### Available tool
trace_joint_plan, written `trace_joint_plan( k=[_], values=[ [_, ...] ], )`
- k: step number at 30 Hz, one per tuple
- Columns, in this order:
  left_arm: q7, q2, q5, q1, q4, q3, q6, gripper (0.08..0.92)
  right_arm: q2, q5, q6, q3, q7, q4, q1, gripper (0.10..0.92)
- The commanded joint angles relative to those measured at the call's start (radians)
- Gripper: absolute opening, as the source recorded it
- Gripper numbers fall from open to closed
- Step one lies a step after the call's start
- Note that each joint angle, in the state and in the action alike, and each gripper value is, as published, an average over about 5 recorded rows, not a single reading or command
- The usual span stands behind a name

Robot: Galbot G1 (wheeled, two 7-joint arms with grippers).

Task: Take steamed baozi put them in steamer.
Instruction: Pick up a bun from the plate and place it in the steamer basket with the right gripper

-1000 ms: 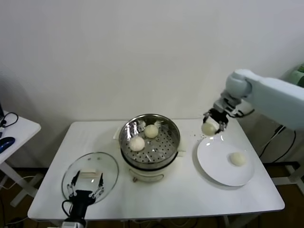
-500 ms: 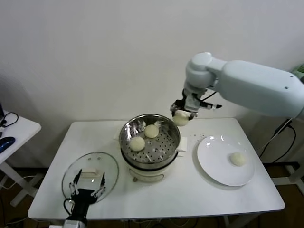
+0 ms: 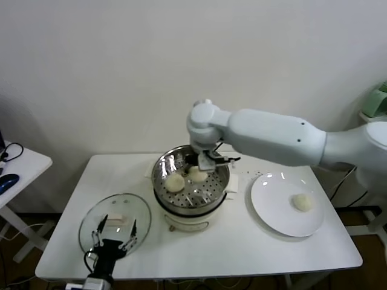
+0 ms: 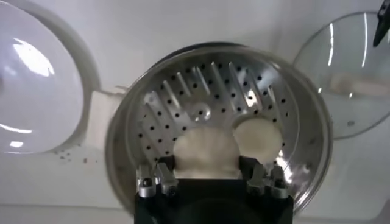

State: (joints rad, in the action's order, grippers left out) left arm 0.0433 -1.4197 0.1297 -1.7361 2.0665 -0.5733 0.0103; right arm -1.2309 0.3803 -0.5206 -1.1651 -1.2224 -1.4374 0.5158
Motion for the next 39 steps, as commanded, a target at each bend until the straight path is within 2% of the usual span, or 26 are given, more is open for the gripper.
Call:
trace_joint_plan(
  k=[1, 13, 39],
  values=[
    [-0.001, 0.005, 0.004, -0.002, -0.006, 0.005, -0.004, 0.823, -0.098, 0.03, -0.046, -0.009, 0.005, 0.046, -0.069, 0.691],
    [-0.002, 0.001, 0.015, -0.004, -0.006, 0.01, -0.006, 0.823, -0.074, -0.02, -0.112, -0.119, 0.018, 0.039, -0.008, 0.687],
    [0.0, -0.002, 0.016, -0.006, -0.016, 0.011, -0.003, 0.823, -0.051, -0.031, -0.12, -0.112, 0.034, 0.028, -0.048, 0.688]
  ],
)
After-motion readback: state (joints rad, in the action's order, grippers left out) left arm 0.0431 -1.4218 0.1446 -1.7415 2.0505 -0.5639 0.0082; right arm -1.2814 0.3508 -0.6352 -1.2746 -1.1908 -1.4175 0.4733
